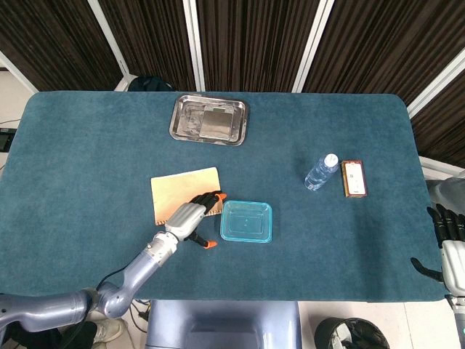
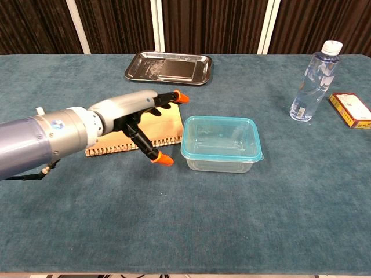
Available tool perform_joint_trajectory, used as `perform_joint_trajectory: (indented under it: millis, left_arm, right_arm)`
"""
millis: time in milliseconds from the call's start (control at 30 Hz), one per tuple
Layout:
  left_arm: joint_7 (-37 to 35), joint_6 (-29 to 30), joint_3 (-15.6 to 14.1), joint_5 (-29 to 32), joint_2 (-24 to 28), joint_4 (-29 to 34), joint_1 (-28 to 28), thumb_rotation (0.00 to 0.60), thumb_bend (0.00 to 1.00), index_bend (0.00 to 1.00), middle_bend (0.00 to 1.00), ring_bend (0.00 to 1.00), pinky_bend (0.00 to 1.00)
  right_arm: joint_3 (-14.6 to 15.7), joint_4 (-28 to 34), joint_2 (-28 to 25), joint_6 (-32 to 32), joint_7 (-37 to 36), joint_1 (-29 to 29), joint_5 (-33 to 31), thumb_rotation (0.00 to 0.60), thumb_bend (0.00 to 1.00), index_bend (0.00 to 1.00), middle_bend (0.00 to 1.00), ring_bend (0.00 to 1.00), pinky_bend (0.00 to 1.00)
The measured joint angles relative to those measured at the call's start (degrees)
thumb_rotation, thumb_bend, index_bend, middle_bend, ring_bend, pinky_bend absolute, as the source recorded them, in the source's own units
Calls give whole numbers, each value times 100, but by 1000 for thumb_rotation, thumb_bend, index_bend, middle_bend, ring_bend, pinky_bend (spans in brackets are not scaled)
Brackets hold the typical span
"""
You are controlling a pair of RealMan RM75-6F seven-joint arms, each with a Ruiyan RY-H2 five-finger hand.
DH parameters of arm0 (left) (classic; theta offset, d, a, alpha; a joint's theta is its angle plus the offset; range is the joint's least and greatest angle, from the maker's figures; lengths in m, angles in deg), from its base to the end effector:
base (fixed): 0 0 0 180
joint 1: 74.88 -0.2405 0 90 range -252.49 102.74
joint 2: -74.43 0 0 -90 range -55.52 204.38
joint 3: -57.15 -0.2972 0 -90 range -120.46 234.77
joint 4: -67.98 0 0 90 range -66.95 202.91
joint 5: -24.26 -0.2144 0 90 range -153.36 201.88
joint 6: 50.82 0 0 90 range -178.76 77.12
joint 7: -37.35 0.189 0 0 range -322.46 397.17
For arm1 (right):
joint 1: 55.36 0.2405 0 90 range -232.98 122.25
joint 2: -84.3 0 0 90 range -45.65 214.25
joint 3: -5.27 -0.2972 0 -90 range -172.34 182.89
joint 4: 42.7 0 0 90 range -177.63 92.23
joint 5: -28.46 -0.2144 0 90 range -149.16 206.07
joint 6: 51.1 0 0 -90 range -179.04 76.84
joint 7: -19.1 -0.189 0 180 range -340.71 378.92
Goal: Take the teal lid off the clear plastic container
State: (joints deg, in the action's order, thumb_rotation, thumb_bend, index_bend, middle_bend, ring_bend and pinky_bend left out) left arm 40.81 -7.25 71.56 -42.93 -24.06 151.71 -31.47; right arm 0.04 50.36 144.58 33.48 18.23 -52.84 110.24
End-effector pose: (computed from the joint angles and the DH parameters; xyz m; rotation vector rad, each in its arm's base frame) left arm -0.1060 0.3781 -0.1162 -1.9717 -1.4081 -1.1236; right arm -0.3680 -0.2231 0.2079 1.2898 -0.9003 0.8397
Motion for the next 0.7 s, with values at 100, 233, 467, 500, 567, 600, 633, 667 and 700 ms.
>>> perform_joint_trajectory:
  millis: [100,233,467,500,567,600,633,667,700]
  left_arm:
    - [-161,-93,14,9,-169,-225,122,600,0,0,0,0,104]
    - [-419,-187,39,-26,-374,-516,264,600,0,0,0,0,105]
    - [-764,-265,57,-104,-678,-942,441,600,0,0,0,0,113]
    - [-800,-271,60,-107,-716,-987,461,600,0,0,0,0,115]
    - [-861,-277,60,-129,-789,-1081,504,600,0,0,0,0,118]
    - [-884,-278,57,-144,-816,-1121,521,600,0,0,0,0,118]
    - [-915,-280,53,-161,-851,-1172,544,600,0,0,0,0,118]
    - [-942,-281,53,-171,-878,-1209,559,600,0,0,0,0,118]
    - [-981,-284,54,-179,-913,-1256,580,600,0,0,0,0,118]
  right_arm:
    - [-7,16,2,-7,21,0,-30,600,255,0,0,0,0]
    - [-18,34,11,-22,48,0,-77,600,254,0,0,0,0]
    - [-29,70,7,-46,78,1,-123,600,255,0,0,0,0]
    - [-29,71,7,-46,78,1,-124,600,254,0,0,0,0]
    - [-29,74,7,-46,76,0,-127,600,254,0,0,0,0]
    - [-27,84,7,-44,84,-1,-121,600,254,0,0,0,0]
    - [-25,89,5,-42,86,-2,-117,600,254,0,0,0,0]
    - [-23,94,2,-40,87,-3,-111,600,254,0,0,0,0]
    - [-20,98,0,-41,88,-4,-108,600,255,0,0,0,0]
